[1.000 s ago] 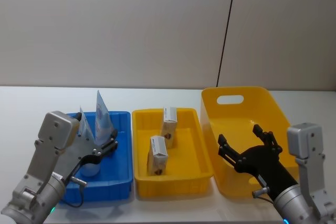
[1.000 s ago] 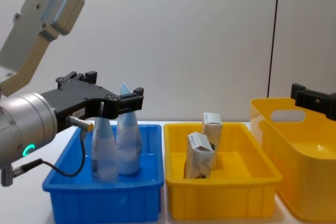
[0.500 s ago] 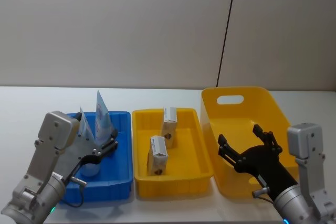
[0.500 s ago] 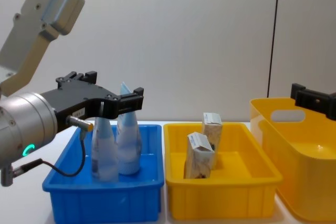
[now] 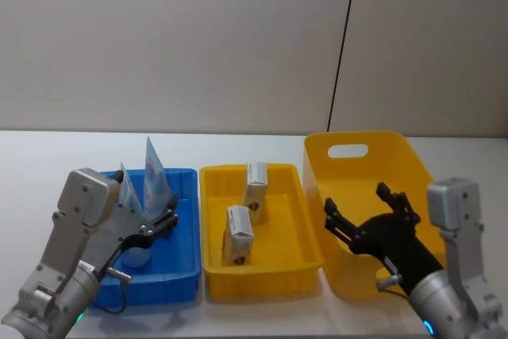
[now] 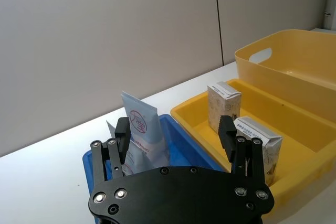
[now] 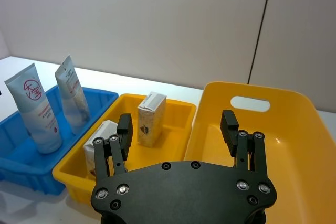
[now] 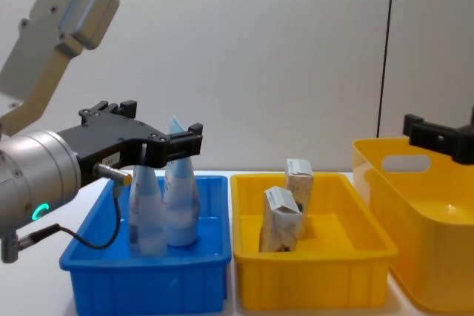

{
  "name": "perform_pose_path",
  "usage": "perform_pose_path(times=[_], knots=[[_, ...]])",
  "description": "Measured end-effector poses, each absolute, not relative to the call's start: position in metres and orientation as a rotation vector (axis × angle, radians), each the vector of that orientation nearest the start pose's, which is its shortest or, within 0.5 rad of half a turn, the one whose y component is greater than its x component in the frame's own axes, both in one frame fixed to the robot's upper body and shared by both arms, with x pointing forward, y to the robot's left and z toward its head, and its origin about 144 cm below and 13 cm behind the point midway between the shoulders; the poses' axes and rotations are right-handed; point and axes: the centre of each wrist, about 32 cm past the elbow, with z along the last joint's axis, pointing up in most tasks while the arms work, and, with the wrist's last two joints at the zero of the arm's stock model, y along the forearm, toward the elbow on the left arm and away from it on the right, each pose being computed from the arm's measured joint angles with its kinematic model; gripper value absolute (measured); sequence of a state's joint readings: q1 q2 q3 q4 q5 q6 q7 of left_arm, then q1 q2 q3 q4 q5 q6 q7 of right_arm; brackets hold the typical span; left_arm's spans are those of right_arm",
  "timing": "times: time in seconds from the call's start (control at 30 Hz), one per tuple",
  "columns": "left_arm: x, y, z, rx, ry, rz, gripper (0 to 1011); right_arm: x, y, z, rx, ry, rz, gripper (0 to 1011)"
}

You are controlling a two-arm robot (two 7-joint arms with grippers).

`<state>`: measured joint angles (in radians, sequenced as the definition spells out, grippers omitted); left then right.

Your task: Bimanual collaborative sorting of washing and personal care products

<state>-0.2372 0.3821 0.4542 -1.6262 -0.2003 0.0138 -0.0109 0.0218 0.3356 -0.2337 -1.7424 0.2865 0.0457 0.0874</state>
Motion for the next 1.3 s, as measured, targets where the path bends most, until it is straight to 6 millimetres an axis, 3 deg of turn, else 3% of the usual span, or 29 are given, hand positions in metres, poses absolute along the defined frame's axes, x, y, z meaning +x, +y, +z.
perform_pose_path(times=[0.4, 0.77, 1.3], knots=[[0.492, 0.198, 1.204, 0.061, -0.268, 1.124, 1001, 0.497, -0.227, 1.212, -0.050, -0.039, -1.137, 1003], [0.492, 0.198, 1.204, 0.061, -0.268, 1.124, 1001, 0.537, -0.204, 1.236, -0.173, 0.064, -1.073, 1003], [0.492, 0.198, 1.204, 0.061, -0.268, 1.124, 1001, 0.564, -0.156, 1.256, -0.352, 0.202, -1.031, 1003]])
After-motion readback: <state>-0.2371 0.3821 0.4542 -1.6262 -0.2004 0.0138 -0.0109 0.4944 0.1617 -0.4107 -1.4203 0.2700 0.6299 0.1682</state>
